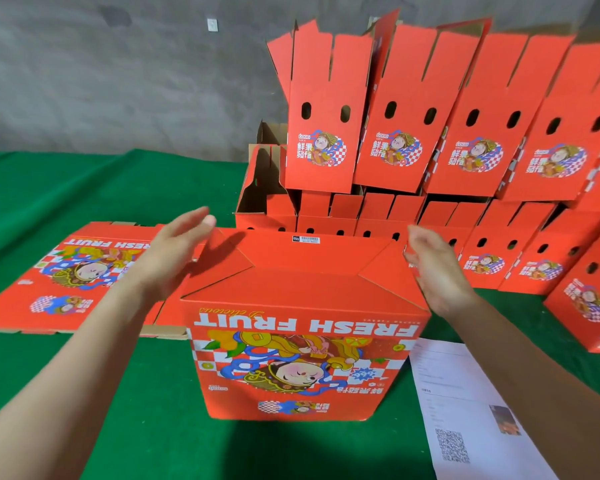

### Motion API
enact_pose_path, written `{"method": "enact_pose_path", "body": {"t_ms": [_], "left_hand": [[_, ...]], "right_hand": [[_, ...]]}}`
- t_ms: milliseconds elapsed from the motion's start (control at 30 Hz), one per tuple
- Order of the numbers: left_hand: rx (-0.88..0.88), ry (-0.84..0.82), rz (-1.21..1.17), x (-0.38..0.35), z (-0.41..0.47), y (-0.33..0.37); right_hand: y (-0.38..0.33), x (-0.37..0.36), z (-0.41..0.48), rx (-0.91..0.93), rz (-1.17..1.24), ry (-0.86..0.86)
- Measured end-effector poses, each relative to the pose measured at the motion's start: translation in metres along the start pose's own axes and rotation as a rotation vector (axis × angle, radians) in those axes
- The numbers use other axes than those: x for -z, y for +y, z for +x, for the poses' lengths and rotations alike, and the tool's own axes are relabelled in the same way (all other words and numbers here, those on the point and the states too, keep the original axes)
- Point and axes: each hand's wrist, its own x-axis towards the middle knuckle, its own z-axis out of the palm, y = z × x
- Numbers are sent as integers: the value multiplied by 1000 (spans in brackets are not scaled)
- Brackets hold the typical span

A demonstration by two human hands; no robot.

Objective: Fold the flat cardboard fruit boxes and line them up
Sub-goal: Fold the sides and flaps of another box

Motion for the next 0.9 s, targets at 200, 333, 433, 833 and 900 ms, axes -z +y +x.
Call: {"method": "enact_pose_path", "body": {"t_ms": [200, 333, 433, 833, 900], "left_hand": [[261, -41, 418, 19, -29, -54], [179, -35, 310, 13, -41, -36], [105, -82, 203, 6, -45, -17], [56, -119, 2, -18, -42, -13], [50, -215, -23, -21, -41, -17]], "right_hand": [[42, 12, -34, -346, -171, -350], [30, 22, -31, -295, -45, -364], [20, 31, -27, -205, -14, -392], [9, 62, -30, -95, 236, -476], [12, 66, -28, -79, 218, -507]]}}
